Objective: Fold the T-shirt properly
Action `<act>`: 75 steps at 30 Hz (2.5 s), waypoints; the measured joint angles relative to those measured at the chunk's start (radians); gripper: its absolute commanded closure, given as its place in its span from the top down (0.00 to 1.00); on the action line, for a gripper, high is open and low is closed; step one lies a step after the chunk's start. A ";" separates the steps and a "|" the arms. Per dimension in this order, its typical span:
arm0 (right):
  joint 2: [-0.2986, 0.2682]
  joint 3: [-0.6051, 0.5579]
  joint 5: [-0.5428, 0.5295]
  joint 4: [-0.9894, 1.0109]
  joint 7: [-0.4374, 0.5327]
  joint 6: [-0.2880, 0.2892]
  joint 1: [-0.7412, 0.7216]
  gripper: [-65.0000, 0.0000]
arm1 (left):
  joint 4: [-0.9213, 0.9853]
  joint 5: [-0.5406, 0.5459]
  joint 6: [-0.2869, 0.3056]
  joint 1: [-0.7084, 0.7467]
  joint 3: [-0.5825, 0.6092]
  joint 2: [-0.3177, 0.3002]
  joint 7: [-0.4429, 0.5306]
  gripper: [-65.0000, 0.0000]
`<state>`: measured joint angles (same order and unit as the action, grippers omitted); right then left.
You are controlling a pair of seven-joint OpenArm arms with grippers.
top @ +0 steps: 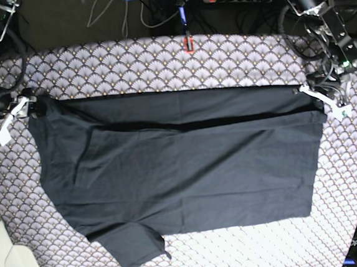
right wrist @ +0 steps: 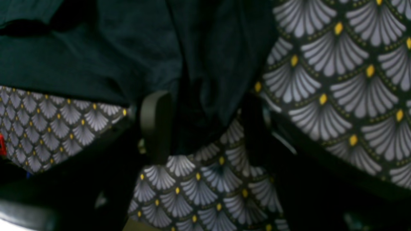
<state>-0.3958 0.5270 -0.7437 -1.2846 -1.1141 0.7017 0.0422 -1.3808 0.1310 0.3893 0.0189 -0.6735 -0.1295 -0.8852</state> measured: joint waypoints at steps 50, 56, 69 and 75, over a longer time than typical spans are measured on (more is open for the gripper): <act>-0.056 0.007 -0.050 -0.023 -0.029 0.000 0.163 0.00 | -0.226 0.002 0.014 0.127 0.008 -0.018 -0.251 0.00; -0.059 0.008 -0.065 -0.026 -0.013 0.000 0.194 0.00 | -0.222 0.003 0.016 0.127 0.008 -0.035 -0.252 0.00; -0.063 0.006 -0.076 -0.024 0.009 0.000 0.213 0.09 | -0.228 -0.004 0.011 0.123 0.012 -0.036 -0.252 0.21; -0.063 0.007 -0.092 -0.024 0.000 0.006 0.213 0.30 | -0.234 -0.011 0.008 0.128 0.008 -0.036 -0.253 0.54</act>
<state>-0.4587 0.5339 -0.8356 -1.3083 -1.1141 0.7074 0.2550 -1.6150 0.1196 0.3969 0.1471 -0.6655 -0.1658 -1.1378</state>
